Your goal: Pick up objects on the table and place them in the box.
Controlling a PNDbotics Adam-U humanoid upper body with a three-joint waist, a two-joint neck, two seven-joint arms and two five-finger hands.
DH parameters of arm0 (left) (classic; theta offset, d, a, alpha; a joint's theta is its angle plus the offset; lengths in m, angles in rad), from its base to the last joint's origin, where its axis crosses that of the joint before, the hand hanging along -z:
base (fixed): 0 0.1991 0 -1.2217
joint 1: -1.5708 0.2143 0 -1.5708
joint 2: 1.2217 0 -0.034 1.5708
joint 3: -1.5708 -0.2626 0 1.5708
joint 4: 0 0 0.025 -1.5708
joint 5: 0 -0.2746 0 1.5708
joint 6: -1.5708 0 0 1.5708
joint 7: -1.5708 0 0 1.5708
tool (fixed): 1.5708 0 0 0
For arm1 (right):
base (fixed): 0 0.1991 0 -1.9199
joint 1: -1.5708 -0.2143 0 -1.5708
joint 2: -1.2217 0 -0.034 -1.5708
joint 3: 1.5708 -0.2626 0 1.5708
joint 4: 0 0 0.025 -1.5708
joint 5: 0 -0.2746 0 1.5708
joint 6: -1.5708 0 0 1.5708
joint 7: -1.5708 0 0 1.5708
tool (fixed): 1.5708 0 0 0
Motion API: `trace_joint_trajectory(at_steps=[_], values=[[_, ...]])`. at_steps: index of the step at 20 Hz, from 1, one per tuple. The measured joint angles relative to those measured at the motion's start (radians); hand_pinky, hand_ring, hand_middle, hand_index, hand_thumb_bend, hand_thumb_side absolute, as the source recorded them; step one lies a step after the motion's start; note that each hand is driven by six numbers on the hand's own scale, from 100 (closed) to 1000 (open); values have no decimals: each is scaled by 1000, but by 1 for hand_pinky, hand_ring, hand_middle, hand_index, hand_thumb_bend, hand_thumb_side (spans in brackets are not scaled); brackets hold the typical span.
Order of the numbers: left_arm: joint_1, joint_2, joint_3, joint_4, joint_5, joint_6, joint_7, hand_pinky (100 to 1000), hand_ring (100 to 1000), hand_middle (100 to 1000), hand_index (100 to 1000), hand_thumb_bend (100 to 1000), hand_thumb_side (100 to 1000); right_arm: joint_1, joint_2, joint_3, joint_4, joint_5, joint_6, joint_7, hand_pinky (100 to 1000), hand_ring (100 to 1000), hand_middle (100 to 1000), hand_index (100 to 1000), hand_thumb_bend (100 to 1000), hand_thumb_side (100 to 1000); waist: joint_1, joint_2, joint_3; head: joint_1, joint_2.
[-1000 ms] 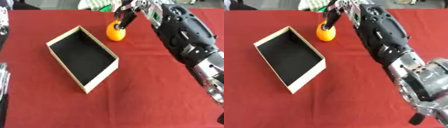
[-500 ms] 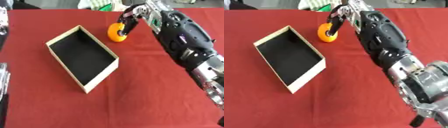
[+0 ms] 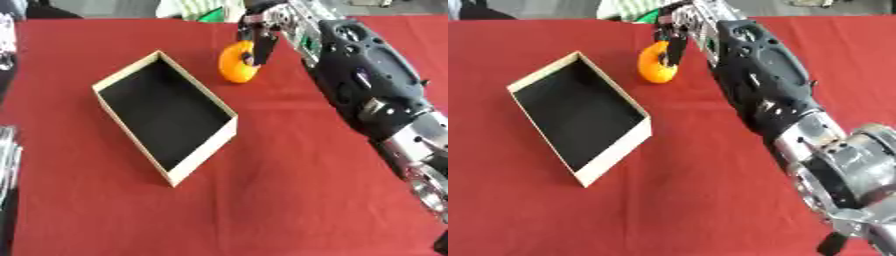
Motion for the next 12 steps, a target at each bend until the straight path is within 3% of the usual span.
trace_joint_trajectory(at_steps=[7,12], values=[[0,0,0,0,1,0,0,514,632,664,827,330,544,-4,-9,29,-51,-68,52,-89,783,634,507,683,100,100,0,0,-1,0,3],[0,0,0,0,1,2,-2,513,631,664,826,327,544,-20,-41,74,-150,-126,59,-92,788,639,515,684,100,100,-2,0,-3,1,8]])
